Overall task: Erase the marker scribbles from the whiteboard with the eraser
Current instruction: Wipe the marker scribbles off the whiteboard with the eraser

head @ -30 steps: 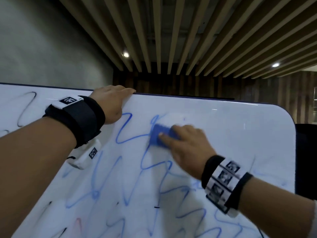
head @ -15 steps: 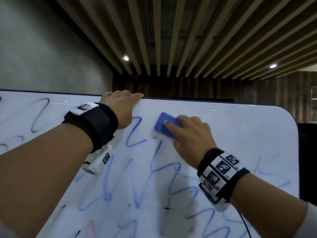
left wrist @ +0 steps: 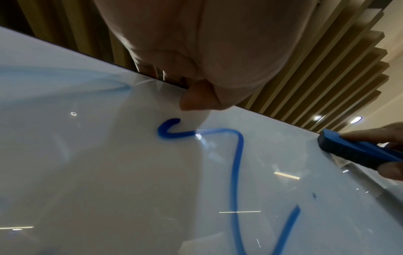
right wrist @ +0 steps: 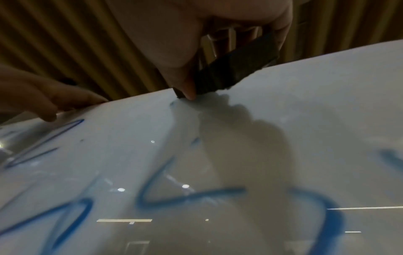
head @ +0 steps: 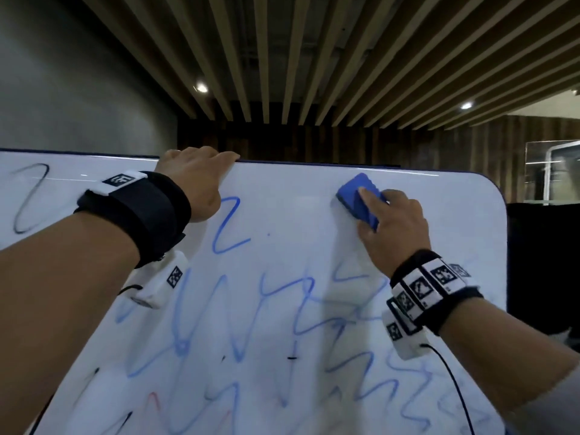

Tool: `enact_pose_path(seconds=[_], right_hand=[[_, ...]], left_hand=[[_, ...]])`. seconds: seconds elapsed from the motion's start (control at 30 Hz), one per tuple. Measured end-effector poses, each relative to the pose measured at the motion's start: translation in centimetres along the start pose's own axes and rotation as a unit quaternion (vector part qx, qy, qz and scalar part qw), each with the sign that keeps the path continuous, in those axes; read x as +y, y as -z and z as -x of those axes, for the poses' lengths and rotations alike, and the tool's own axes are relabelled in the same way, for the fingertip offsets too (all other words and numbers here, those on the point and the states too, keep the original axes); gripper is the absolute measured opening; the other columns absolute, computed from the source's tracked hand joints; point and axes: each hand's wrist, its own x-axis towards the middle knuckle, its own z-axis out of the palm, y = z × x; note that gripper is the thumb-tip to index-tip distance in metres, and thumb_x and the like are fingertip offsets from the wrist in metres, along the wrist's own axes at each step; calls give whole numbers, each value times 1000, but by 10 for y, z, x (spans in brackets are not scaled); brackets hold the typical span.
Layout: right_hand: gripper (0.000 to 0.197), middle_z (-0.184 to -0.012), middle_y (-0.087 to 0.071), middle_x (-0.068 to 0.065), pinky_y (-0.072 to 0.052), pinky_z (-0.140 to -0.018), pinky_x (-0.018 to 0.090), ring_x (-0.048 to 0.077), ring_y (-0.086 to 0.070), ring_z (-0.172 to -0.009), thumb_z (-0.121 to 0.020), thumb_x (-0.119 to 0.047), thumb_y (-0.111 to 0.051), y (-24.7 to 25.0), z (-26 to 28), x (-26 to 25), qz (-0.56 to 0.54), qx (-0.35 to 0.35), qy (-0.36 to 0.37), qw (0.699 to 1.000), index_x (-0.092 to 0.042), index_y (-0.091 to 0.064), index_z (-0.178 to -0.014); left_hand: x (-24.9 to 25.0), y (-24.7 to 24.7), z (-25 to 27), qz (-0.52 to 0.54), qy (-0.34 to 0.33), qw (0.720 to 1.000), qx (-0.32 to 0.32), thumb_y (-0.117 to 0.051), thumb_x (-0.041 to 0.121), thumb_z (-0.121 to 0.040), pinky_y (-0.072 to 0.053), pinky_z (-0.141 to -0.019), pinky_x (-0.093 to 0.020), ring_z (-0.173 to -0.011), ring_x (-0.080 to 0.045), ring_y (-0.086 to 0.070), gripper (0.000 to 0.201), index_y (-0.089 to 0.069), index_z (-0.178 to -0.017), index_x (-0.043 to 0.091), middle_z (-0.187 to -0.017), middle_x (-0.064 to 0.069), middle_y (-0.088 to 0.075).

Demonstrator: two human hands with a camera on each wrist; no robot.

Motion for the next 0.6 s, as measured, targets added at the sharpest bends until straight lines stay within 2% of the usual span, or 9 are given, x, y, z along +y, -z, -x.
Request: enact_pose_path(seconds=[0.03, 0.13, 0.2, 0.23, 0.3, 0.37, 0.43, 0.53, 0.6], right_hand=[[55, -126, -53, 15, -49, -82, 48, 41, -49, -101, -85, -28, -62, -4, 12, -6, -7, 3, 17, 1000, -26, -53, -139], [54, -112, -59, 12, -46, -67, 42, 36, -54, -84, -75, -26, -61, -29, 75, -43, -20, -28, 234, 972, -26, -58, -129], [53, -112, -59, 9, -43, -67, 40, 34, -54, -83, -75, -26, -61, -31, 86, -53, 4, -59, 296, 953, -29, -55, -127], [54, -113, -59, 9, -43, -68, 41, 35, -54, -85, -74, -25, -65, -26, 74, -51, 1, -54, 278, 959, -29, -56, -128], [57, -118, -58, 13, -44, -73, 45, 39, -54, -93, -77, -24, -71, -16, 40, -45, -5, -18, 155, 988, -27, -57, -132], [57, -125, -54, 14, -43, -80, 47, 41, -50, -102, -83, -27, -67, -9, 15, -47, -3, -5, 60, 998, -27, -53, -138], [55, -118, -55, 13, -42, -74, 44, 40, -51, -95, -81, -26, -67, -15, 26, -70, -15, -2, 99, 995, -26, -56, -135], [54, -106, -58, 8, -36, -65, 38, 32, -50, -81, -72, -23, -69, -35, 85, -110, -24, -42, 267, 963, -29, -60, -125], [55, -106, -58, 6, -36, -66, 38, 31, -50, -81, -72, -23, -69, -32, 91, -110, -6, -63, 279, 958, -30, -60, -125]], left_hand=[[1, 0, 0, -1, 0, 1000, -1, -54, 15, -88, -33, -112, -43, -133, -29, -45, 75, -25, -156, 29, -146, -3, -47], [1, 2, 1, -3, 0, 1000, -4, -53, 14, -88, -34, -112, -43, -134, -30, -44, 76, -25, -157, 29, -148, -4, -45], [1, 2, 2, -3, -1, 1000, -7, -53, 14, -88, -34, -111, -43, -133, -31, -44, 76, -24, -156, 29, -149, -4, -44], [1, 2, 2, -5, -2, 1000, -7, -53, 14, -88, -34, -111, -43, -133, -31, -44, 76, -24, -156, 30, -148, -4, -44], [1, 3, 2, -7, -4, 1000, -5, -53, 14, -88, -34, -111, -44, -133, -30, -45, 76, -24, -156, 29, -147, -4, -46], [1, 4, 2, -7, -1, 1000, -9, -53, 14, -88, -34, -110, -45, -133, -30, -45, 76, -24, -157, 29, -146, -5, -46], [1, 5, 2, -9, -6, 1000, -11, -53, 14, -88, -35, -109, -44, -133, -30, -46, 76, -24, -157, 29, -146, -5, -46], [1, 4, 3, -12, -9, 1000, -7, -53, 15, -88, -35, -110, -44, -134, -30, -45, 77, -23, -157, 29, -148, -5, -45], [0, 4, 2, -16, -9, 1000, -6, -53, 16, -88, -35, -110, -44, -135, -29, -44, 77, -22, -157, 29, -149, -4, -44]])
